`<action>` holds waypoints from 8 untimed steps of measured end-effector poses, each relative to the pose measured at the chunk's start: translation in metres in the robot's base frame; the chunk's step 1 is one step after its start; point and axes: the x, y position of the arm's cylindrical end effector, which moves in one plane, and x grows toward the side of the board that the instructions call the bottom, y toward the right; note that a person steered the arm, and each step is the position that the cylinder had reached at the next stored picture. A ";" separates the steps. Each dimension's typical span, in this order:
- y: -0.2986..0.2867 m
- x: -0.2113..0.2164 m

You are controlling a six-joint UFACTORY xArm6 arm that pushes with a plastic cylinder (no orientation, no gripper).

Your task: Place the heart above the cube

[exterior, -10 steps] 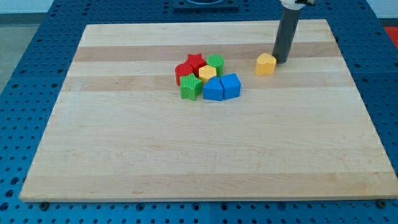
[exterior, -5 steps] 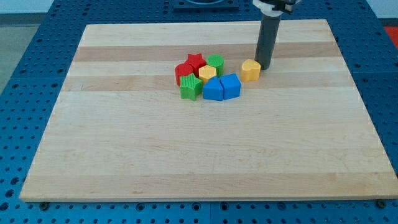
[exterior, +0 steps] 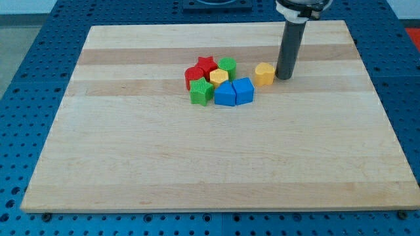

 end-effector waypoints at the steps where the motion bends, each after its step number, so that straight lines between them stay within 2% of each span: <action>1: -0.006 0.000; 4: -0.041 0.000; 8: -0.055 0.000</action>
